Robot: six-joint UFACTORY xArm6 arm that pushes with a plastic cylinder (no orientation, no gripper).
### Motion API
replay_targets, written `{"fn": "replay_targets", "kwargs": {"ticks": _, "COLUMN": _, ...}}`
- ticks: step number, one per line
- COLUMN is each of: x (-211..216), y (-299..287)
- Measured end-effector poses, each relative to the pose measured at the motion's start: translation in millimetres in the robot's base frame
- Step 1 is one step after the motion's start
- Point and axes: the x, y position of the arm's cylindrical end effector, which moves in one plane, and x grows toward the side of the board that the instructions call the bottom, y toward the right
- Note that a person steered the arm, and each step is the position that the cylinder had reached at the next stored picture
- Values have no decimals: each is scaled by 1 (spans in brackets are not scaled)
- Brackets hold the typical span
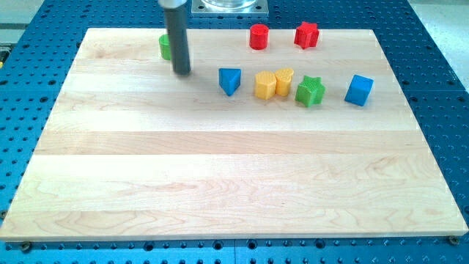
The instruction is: Push the triangle to the left of the red circle
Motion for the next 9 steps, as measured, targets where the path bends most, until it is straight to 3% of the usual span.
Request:
{"fn": "replay_targets", "kwargs": {"ticks": 1, "x": 63, "y": 39}}
{"fn": "replay_targets", "kwargs": {"ticks": 2, "x": 41, "y": 91}}
{"fn": "replay_targets", "kwargs": {"ticks": 4, "x": -31, "y": 39}}
{"fn": "replay_targets", "kwargs": {"ticks": 5, "x": 14, "y": 50}}
{"fn": "replay_targets", "kwargs": {"ticks": 6, "x": 23, "y": 107}}
{"fn": "replay_targets", "kwargs": {"ticks": 7, "x": -22, "y": 108}}
{"fn": "replay_targets", "kwargs": {"ticks": 9, "x": -64, "y": 71}}
